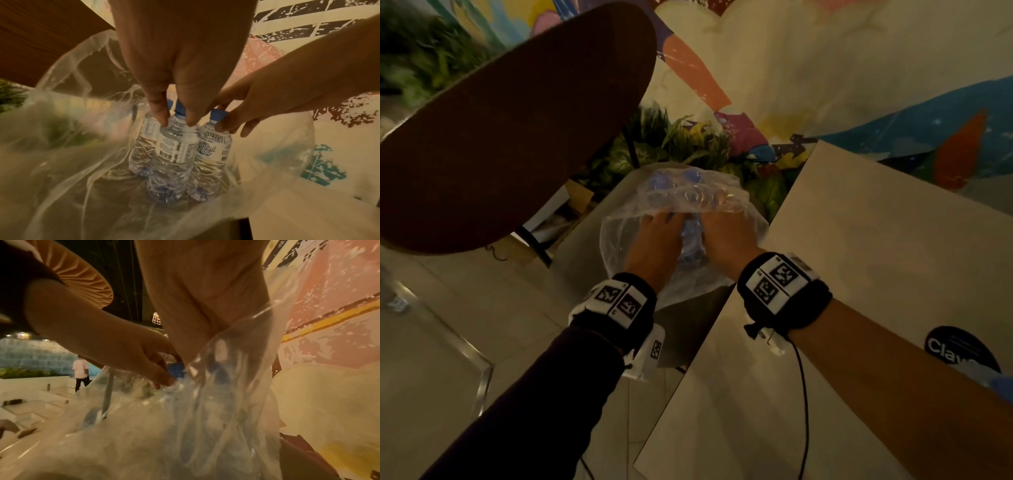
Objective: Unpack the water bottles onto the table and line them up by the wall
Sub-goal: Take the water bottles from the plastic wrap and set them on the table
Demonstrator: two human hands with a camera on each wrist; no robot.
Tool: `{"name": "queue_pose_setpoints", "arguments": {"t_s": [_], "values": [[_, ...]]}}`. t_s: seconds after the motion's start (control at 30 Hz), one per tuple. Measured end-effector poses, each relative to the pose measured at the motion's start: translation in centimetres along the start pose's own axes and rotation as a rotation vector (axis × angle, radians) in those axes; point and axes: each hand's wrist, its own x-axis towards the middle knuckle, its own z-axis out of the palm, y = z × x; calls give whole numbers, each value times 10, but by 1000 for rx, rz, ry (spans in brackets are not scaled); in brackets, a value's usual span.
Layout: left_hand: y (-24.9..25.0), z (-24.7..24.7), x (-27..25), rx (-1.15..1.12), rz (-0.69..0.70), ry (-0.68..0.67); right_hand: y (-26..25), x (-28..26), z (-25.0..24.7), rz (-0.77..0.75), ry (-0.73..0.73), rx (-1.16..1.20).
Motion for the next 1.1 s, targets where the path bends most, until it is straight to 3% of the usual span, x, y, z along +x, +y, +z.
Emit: {"name": "queue_pose_setpoints", "arguments": {"t_s": [0.13, 0.23, 0.33, 0.53, 0.77, 0.93, 1.1], "values": [[-5, 3, -12, -51, 19, 72, -7, -16, -9, -142, 1, 71], [-1, 1, -27, -74, -5, 103, -17, -32, -22, -158, -30, -125], [4, -7, -48, -88, -39, 86, -17, -53, -26, -183, 6, -159], [30, -44, -104, -49, -22, 53, -14, -124, -59, -401, 92, -154], [90, -52, -143, -61, 100, -34, 24, -204, -109, -341, 27, 13], [138, -10, -146, -215, 126, -98, 84, -249, -125, -182, -1, 24], [192, 35, -135, -240, 200, -200, 141, -261, -114, 17, -35, -111]]}}
